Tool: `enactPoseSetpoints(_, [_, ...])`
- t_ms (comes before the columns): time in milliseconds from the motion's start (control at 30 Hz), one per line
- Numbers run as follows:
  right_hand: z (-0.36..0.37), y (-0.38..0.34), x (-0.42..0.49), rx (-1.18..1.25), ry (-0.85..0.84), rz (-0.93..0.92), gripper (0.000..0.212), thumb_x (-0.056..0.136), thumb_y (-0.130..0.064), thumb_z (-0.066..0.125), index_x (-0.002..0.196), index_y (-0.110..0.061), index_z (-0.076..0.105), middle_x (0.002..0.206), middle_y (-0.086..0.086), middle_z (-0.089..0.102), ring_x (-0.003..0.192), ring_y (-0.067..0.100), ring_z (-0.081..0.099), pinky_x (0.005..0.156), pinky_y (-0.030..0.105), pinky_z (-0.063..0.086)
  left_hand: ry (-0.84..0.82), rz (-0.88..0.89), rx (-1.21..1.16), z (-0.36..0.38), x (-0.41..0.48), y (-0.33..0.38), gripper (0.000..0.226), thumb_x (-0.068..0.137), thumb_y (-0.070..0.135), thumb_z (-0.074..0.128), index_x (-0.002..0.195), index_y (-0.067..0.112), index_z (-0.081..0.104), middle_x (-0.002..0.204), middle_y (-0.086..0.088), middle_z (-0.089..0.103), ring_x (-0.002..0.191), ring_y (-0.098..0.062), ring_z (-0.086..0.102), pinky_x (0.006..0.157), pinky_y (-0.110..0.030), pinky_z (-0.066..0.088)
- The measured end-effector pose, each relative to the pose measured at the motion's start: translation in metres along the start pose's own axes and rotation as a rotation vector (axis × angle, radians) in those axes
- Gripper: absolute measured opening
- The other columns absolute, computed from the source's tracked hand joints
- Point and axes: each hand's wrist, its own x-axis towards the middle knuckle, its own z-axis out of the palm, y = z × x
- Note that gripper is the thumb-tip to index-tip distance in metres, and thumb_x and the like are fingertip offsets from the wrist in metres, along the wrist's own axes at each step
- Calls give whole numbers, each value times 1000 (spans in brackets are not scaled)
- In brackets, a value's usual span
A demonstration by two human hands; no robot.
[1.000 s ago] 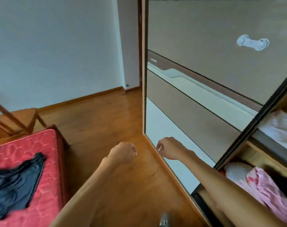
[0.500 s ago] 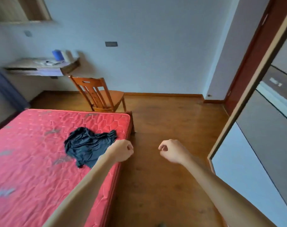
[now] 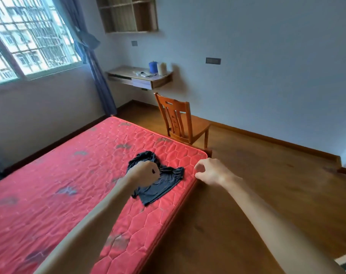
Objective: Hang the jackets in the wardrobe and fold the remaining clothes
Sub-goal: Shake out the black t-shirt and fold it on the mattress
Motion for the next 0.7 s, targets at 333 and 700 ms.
enactPoseSetpoints(333, [11, -33, 120, -60, -98, -116, 35, 89, -26, 61, 124, -22, 64, 124, 1, 67, 114, 19, 62, 99, 37, 51, 32, -123, -28, -17, 69, -58, 17, 79, 18, 47, 73, 15, 62, 71, 0, 61, 63, -20, 48, 60, -36, 51])
enactPoseSetpoints(700, [13, -84, 295, -125, -172, -154, 44, 89, -23, 56, 133, -20, 56, 127, 3, 65, 111, 20, 62, 95, 36, 52, 137, -154, -159, -73, 188, -150, 23, 93, 20, 55, 108, 21, 73, 100, -1, 73, 87, -21, 71, 82, -36, 60])
